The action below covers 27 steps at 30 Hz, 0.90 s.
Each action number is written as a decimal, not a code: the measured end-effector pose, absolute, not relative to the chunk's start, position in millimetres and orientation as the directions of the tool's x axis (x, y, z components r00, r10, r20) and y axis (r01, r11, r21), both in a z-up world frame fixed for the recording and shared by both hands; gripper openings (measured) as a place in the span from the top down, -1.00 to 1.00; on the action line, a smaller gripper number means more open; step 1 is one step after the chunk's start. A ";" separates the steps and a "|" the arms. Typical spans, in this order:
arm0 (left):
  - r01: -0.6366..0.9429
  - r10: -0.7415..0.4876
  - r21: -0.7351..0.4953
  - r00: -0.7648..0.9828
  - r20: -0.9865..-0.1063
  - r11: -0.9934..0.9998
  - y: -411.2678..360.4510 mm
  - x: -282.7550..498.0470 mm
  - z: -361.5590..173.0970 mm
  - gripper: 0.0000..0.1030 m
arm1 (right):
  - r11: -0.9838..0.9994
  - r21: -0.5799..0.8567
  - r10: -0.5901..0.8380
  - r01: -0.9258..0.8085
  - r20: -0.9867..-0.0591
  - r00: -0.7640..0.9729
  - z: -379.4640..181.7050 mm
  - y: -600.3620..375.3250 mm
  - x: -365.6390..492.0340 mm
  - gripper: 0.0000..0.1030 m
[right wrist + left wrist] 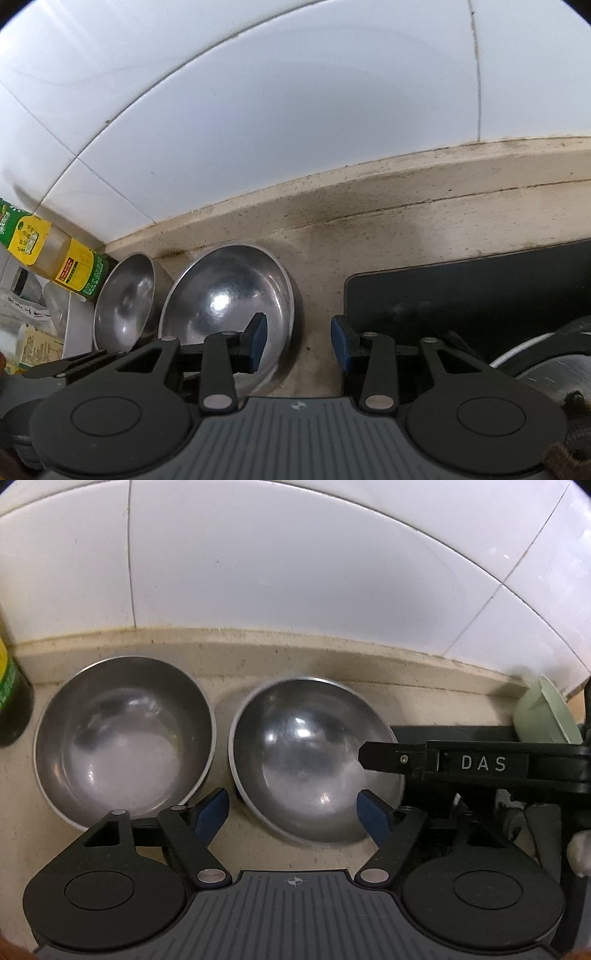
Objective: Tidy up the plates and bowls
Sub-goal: 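Lift the steel bowl and carry it toward another steel bowl, then lower the held steel bowl into the other steel bowl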
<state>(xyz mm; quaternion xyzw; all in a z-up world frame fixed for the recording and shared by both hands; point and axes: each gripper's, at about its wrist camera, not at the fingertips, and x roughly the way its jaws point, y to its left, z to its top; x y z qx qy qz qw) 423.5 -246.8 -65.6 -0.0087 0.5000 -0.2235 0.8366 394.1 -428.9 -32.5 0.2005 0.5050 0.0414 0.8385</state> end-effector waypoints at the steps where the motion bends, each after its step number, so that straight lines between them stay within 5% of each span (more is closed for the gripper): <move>1: 0.365 -0.373 -0.225 0.411 -0.832 0.903 -248.1 425.4 -65.8 -0.58 | 0.916 0.378 0.269 0.136 -0.828 0.492 -32.1 -427.9 395.5 0.32; 16: 0.423 -0.261 -0.033 0.495 -0.829 0.905 -273.4 420.2 -74.6 -0.35 | 0.935 0.352 0.300 0.052 -0.859 0.414 -51.5 -415.9 426.7 0.37; 27: 0.426 -0.254 -0.027 0.488 -0.835 0.905 -275.4 422.9 -75.5 -0.31 | 0.932 0.359 0.309 0.047 -0.856 0.414 -50.3 -415.3 424.1 0.47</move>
